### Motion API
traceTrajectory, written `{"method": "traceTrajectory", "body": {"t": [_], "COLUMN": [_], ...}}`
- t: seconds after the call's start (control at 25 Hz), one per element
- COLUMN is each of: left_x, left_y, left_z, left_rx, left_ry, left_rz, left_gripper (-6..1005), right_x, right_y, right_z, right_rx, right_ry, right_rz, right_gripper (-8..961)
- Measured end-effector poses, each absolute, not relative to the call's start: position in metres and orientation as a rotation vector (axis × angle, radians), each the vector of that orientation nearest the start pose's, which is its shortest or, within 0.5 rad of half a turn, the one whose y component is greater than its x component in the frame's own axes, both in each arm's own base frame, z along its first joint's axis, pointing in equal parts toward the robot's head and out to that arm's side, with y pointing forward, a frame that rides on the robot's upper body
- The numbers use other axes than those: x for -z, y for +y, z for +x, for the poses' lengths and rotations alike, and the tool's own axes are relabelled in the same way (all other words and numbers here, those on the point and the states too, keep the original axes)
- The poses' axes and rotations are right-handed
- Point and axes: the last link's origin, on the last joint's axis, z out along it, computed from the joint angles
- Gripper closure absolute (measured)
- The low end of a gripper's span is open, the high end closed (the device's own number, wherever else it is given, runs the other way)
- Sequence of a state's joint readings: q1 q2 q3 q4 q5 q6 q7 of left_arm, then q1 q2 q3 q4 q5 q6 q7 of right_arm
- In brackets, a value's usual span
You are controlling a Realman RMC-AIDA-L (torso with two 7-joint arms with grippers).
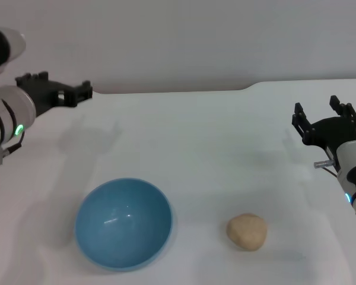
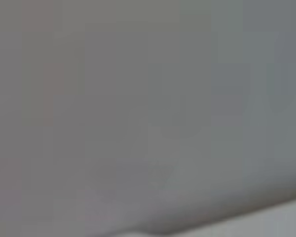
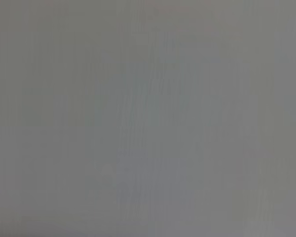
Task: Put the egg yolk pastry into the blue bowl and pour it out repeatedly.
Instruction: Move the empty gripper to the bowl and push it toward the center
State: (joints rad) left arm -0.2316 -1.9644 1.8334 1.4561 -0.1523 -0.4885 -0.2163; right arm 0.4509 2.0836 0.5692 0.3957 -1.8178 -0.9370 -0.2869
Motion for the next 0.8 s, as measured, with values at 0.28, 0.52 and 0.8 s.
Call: {"method": "traceTrajectory", "body": {"t": [0.28,0.52,0.8], "left_x": [-0.016,-0.022,-0.029], "left_y": [0.361,0.350,0.339], "left_z": [-0.208,-0.215,-0.219], "left_rx": [0.010,-0.071,-0.148], "left_ry": [-0.904,-0.953,-1.005], "left_rz": [-1.995,-2.090,-2.106], "left_gripper": [140,140,140], "right_x": [0.064,0.065,0.067], "right_y": [0.337,0.337,0.336], "right_z": [0.306,0.307,0.307], "right_rx": [-0.456,-0.453,-0.446], "right_ry": [0.572,0.570,0.578], "right_rz": [-1.669,-1.674,-1.681], "right_gripper": [258,259,259]}}
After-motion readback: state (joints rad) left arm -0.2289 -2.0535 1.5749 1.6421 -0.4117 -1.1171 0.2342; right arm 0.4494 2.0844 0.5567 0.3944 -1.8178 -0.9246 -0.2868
